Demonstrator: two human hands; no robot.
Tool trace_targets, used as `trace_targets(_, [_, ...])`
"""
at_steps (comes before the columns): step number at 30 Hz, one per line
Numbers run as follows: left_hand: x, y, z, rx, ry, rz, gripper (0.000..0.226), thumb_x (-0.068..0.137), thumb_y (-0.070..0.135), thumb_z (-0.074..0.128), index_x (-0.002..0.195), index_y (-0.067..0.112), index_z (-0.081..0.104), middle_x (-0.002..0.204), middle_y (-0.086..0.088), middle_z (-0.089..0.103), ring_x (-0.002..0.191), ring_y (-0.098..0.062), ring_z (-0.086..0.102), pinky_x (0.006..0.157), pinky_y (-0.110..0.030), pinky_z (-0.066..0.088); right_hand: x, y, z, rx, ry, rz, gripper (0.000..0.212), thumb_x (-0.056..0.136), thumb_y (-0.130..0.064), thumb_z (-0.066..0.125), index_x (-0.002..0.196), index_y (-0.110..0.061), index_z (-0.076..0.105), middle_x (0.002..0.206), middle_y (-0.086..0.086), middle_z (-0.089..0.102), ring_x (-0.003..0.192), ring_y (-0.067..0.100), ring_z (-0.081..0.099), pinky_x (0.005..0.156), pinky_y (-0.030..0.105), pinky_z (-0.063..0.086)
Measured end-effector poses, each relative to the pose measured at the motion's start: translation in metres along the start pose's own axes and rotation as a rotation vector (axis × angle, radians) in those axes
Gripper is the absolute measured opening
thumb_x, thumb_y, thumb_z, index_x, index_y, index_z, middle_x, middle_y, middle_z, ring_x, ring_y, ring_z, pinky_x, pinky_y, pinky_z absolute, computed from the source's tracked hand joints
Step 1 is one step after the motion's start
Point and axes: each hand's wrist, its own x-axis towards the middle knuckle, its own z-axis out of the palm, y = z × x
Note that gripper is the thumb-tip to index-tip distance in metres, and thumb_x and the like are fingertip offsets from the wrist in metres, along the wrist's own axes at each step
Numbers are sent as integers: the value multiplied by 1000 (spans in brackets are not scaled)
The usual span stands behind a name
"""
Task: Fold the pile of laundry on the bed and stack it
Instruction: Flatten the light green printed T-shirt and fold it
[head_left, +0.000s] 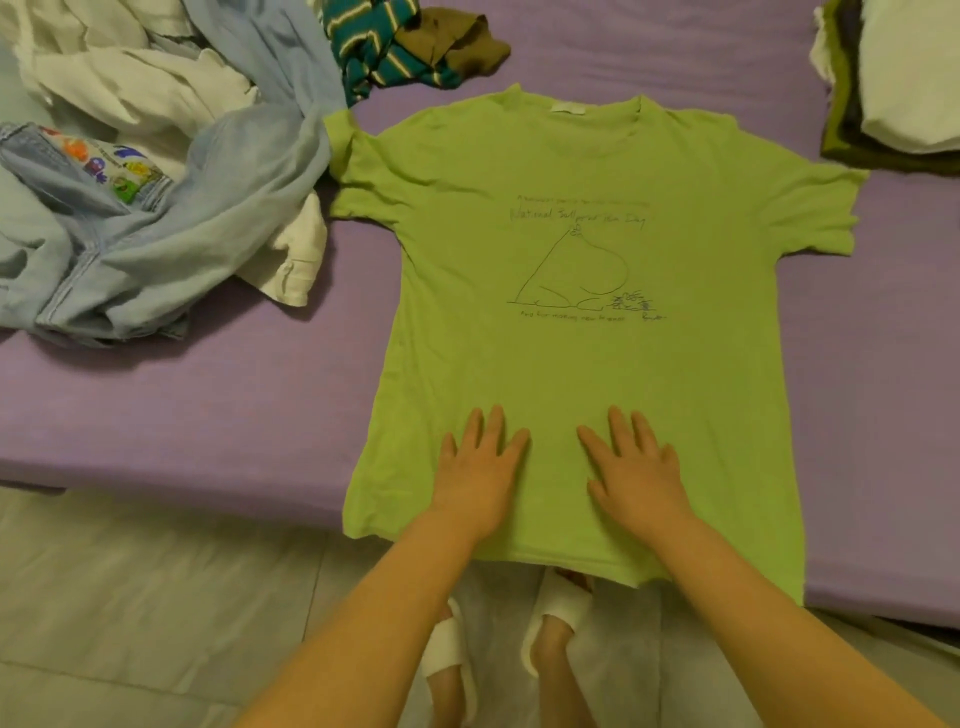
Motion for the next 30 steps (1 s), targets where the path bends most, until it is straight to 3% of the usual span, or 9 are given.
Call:
trace_targets(2, [12, 19, -2, 39, -36, 14, 64, 100, 20, 36, 152, 28, 1, 159, -10, -15, 146, -35, -10, 116, -57, 8, -5, 35, 5, -2, -95, 73, 80, 93, -49, 45, 146, -42, -16, 158, 1, -20, 145, 31, -14, 109, 61, 20])
trace_targets(4, [23, 37, -6, 60, -72, 30, 66, 100, 20, 35, 152, 29, -3, 159, -10, -18, 145, -35, -13, 116, -58, 6, -13, 62, 8, 51, -133, 170, 86, 90, -59, 44, 144, -42, -21, 156, -1, -25, 145, 31, -16, 107, 61, 24])
trace_targets(7, [40, 64, -15, 92, -113, 43, 66, 101, 20, 36, 152, 29, -4, 159, -10, -16, 146, -36, -12, 116, -58, 6, -14, 79, 3, 99, -109, 241, 79, 92, -56, 42, 149, -40, -10, 159, 4, -16, 146, 30, -10, 109, 59, 22])
trace_targets(9, [54, 80, -25, 93, -114, 36, 68, 100, 17, 39, 152, 29, -4, 159, -10, -15, 146, -36, -11, 116, -58, 6, -2, 80, -10, 77, 1, 168, 69, 95, -43, 41, 151, -35, 2, 160, 6, -9, 146, 31, -9, 113, 54, 16])
trace_targets(12, [75, 99, -39, 95, -94, 33, 72, 98, 13, 42, 152, 28, -2, 159, -9, -14, 146, -35, -10, 116, -57, 7, 17, 85, -29, 40, 20, 2, 72, 95, -39, 44, 151, -33, -2, 159, 5, -15, 146, 31, -14, 116, 50, 9])
trace_targets(15, [91, 109, -53, 70, -78, 15, 69, 98, 18, 42, 152, 28, 0, 160, -8, -10, 146, -34, -7, 116, -56, 8, 21, 110, -37, 91, -85, 177, 76, 96, -40, 44, 151, -29, -7, 159, 1, -15, 146, 30, -10, 114, 53, 12])
trace_targets(17, [98, 111, -63, 86, -76, 14, 66, 99, 27, 41, 152, 27, 2, 160, -8, -7, 147, -33, -4, 116, -55, 7, 20, 126, -41, 111, -66, 261, 70, 98, -37, 41, 152, -23, -1, 160, 0, -9, 147, 27, -3, 114, 52, 15])
trace_targets(20, [112, 111, -80, 149, -73, 21, 66, 100, 25, 42, 152, 25, 2, 160, -8, -3, 147, -32, -2, 116, -54, 5, 22, 140, -52, 121, 21, 236, 60, 98, -35, 38, 151, -22, 14, 160, 2, 4, 147, 23, 4, 114, 43, 16])
trace_targets(30, [190, 116, -167, 193, 0, 183, 58, 103, 38, 28, 153, 24, 1, 161, -7, -2, 147, -30, -5, 118, -52, 1, 72, 175, -129, 244, 116, 242, 53, 98, -37, 37, 149, -28, 22, 160, 4, 5, 146, 19, 8, 114, 33, 17])
